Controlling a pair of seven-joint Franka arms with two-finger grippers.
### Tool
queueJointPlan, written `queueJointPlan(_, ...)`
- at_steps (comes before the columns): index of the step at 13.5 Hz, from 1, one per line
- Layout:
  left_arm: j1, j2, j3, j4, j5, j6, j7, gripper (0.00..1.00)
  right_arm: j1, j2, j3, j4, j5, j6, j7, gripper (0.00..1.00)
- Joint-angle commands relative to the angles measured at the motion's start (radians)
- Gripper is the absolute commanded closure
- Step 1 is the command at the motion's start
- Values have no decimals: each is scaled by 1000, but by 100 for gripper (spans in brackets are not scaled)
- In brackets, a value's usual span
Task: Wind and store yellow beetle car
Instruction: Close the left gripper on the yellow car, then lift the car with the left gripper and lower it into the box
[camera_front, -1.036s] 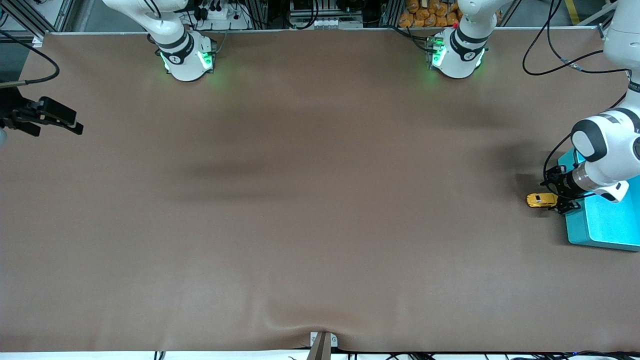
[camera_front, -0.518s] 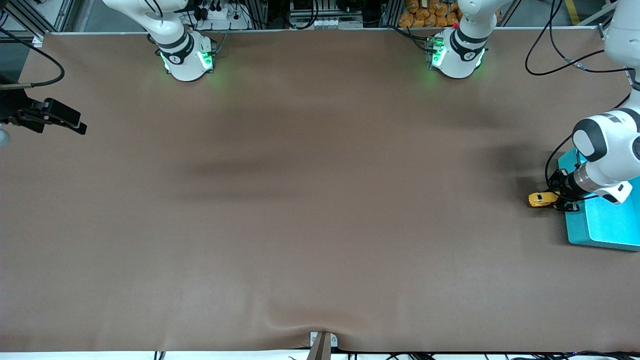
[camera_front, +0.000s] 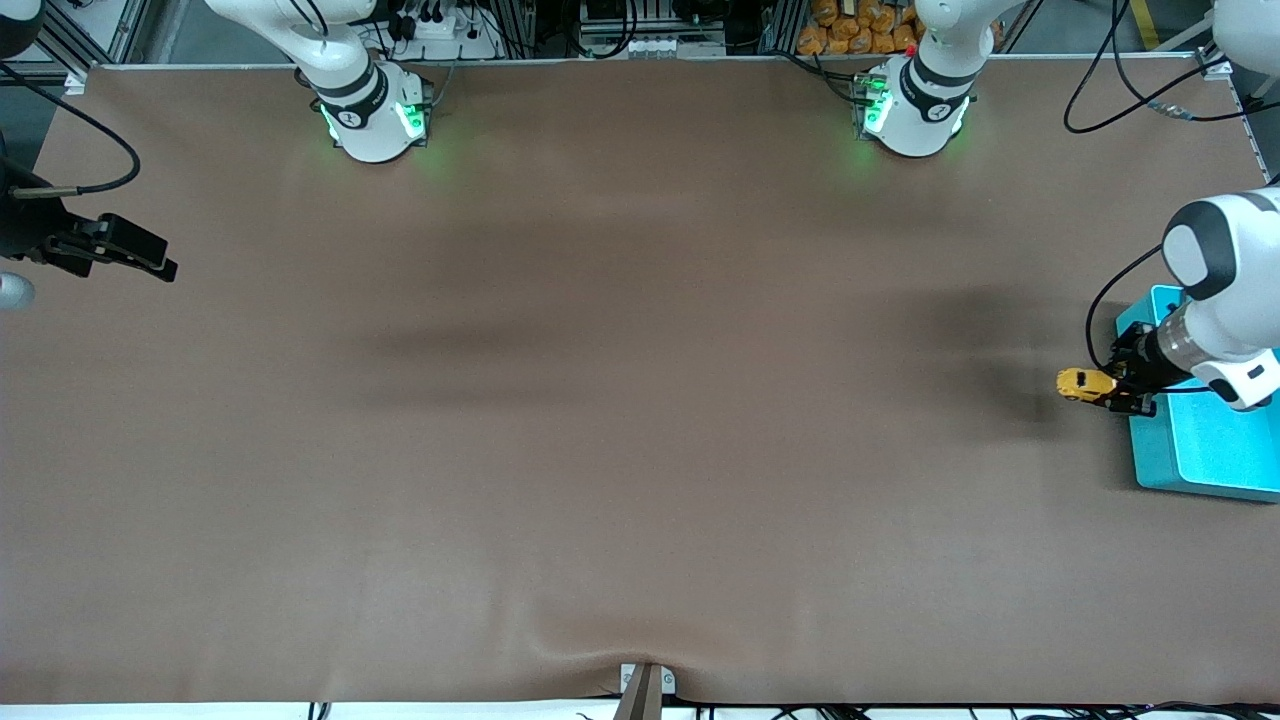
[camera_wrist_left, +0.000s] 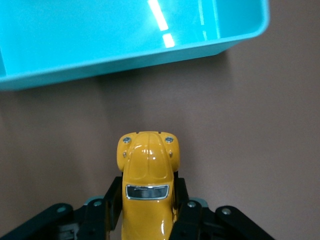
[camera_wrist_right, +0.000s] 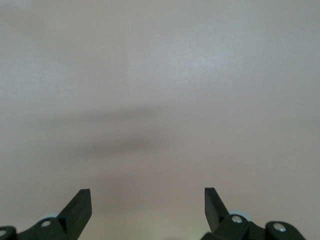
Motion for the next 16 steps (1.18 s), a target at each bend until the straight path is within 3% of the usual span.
queueJointPlan(1, 27, -10, 7, 38, 17, -47, 229, 100, -18, -14, 20, -6, -13, 9, 15, 0)
queueJointPlan(9, 172, 41, 7, 227, 15, -153, 947, 100, -17, -10, 20, -4, -13, 6, 15, 0)
queueJointPlan(16, 258, 200, 11, 391, 15, -183, 1415, 100, -20, -8, 20, -4, -11, -2, 15, 0)
